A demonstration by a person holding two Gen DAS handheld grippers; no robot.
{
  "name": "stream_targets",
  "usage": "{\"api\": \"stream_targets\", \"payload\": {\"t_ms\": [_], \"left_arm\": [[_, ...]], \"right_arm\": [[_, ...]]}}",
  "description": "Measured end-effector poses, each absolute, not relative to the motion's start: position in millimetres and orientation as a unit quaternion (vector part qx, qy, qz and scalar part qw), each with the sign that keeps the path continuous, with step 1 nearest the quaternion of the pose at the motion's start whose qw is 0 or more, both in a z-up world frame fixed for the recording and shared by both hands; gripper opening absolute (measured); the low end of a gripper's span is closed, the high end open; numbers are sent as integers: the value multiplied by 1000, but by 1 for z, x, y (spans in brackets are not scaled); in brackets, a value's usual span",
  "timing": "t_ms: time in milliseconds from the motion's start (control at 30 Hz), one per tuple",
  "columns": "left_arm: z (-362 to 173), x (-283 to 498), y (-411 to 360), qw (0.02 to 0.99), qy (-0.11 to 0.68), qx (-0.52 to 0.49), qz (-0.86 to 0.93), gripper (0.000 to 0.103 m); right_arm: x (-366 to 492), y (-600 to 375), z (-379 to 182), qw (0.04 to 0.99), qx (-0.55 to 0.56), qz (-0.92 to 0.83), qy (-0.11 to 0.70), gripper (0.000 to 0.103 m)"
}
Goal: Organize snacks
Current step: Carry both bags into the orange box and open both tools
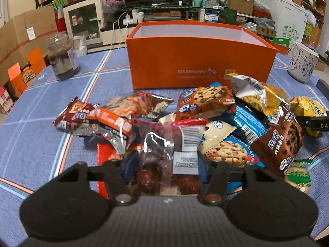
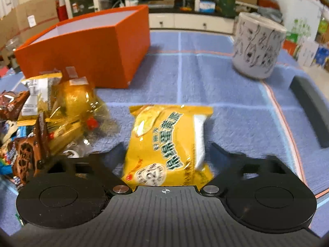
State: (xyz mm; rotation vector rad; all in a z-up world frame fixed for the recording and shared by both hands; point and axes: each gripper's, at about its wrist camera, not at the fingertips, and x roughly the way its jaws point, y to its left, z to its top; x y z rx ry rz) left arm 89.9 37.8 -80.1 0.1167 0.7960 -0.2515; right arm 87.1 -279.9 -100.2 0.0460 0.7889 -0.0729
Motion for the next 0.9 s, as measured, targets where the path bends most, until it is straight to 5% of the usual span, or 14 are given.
{"api": "stream_targets", "payload": {"t_ms": [67, 100, 333, 600, 900], "left_arm": [[-75, 87, 46, 912, 389, 32, -125, 54], [-70, 84, 51, 914, 386, 19, -127, 54], [-24, 77, 67, 922, 355, -25, -155, 54], [33, 167, 16, 933, 299, -37, -196, 54], [13, 280, -19, 927, 323, -48, -184, 54]], "right_arm": [[82, -280, -97, 924, 33, -29, 380, 39], [78, -282, -94, 925, 47, -22, 376, 38], [59, -289, -59, 941, 110, 13, 321, 37], [124, -254, 15, 964, 90, 55, 245, 37], [234, -225, -1, 958, 79, 50, 273, 37]]}}
